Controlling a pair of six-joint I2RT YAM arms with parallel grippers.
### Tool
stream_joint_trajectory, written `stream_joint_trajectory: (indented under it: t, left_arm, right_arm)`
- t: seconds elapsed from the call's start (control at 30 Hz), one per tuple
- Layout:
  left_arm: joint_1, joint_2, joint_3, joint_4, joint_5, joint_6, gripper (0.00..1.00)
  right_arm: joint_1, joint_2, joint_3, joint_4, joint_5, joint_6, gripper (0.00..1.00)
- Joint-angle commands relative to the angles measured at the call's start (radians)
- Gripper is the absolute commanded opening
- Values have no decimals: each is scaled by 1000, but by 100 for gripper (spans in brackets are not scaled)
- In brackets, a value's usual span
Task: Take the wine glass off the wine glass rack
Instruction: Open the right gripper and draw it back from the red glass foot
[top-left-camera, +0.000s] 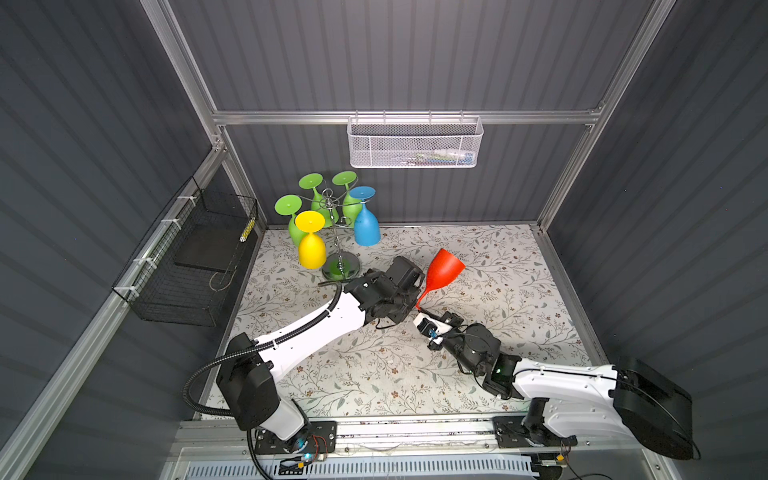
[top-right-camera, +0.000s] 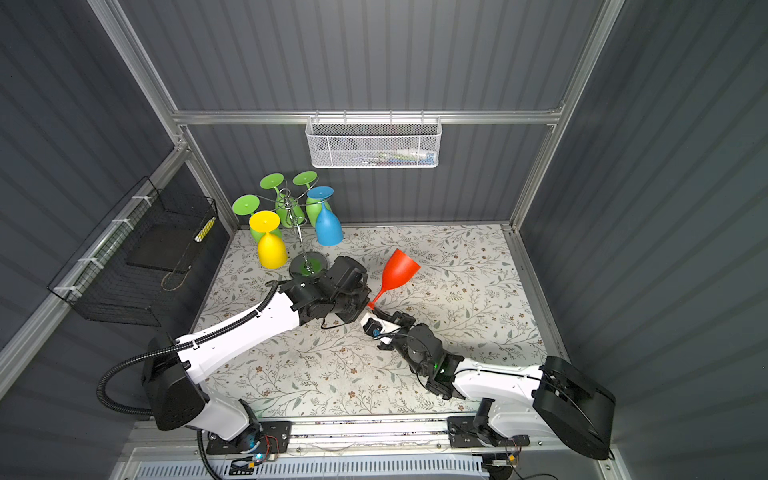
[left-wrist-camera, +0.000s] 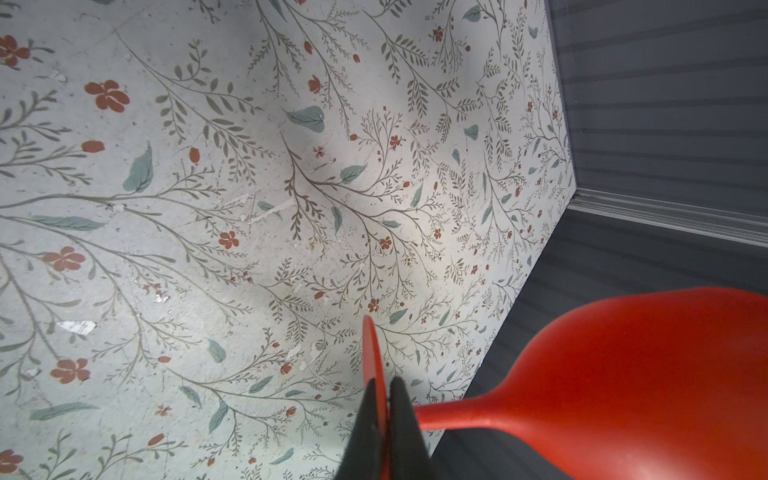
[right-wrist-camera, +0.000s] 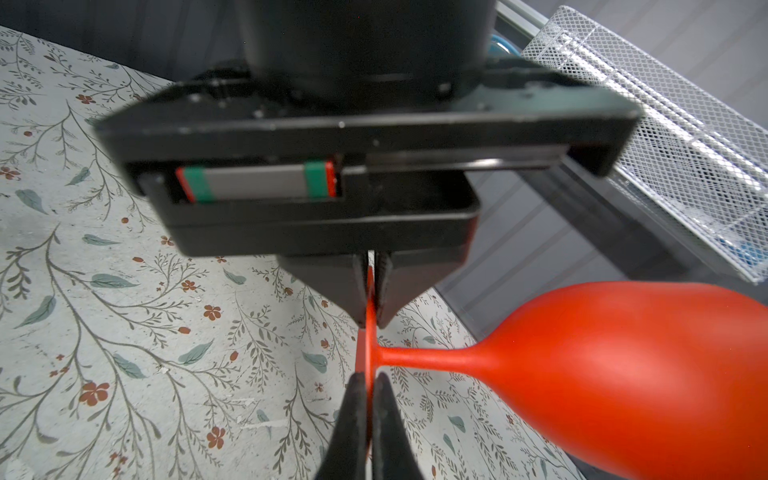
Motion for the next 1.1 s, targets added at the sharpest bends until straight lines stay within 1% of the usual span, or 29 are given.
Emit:
stream_joint_trajectory:
  t: [0.0, 0.03, 0.13, 0.2, 0.23, 0.3, 0.53, 0.7, 0.8, 0.87, 0.97, 1.0, 1.07]
  left_arm:
    - [-5, -2, -36, -37, -30, 28, 5]
    - [-5, -5, -42, -34, -32, 28, 5]
    - [-4, -19, -64, -24, -41, 29, 4]
    - [-4, -35, -90, -1, -41, 28, 3]
    - [-6, -43, -104, 10, -43, 28, 3]
    - [-4, -60, -127, 25, -51, 27, 3]
    - [-5, -116, -207, 60, -72, 14, 2]
    - [-6, -177, -286, 100, -95, 17, 2]
    - [-5, -223, -340, 134, -125, 24, 2]
    - [-3, -252, -370, 160, -144, 39, 2]
    - [-3, -280, -411, 189, -167, 64, 2]
    - [-3, -286, -422, 200, -171, 68, 2]
    - [-4, -289, -437, 224, -171, 113, 2]
  right_arm:
    - [2, -17, 18, 51, 17, -1, 0]
    - [2, -23, 13, 50, 18, 4, 4]
    - [2, -56, 6, 13, 26, 33, 20]
    - [2, -86, 2, -28, 23, 72, 28]
    - [2, -86, -2, -46, 18, 91, 30]
    - [2, -143, -10, -76, 17, 130, 35]
    - [2, -255, -5, -261, -15, 280, 47]
    - [1, -352, 40, -428, 2, 383, 53]
    - [-3, -375, 104, -544, 62, 466, 54]
    - [-14, -385, 149, -624, 60, 514, 56]
    - [-57, -393, 223, -742, 6, 603, 57]
    - [-81, -393, 250, -779, -30, 635, 58]
    - [-134, -383, 306, -859, -115, 700, 58]
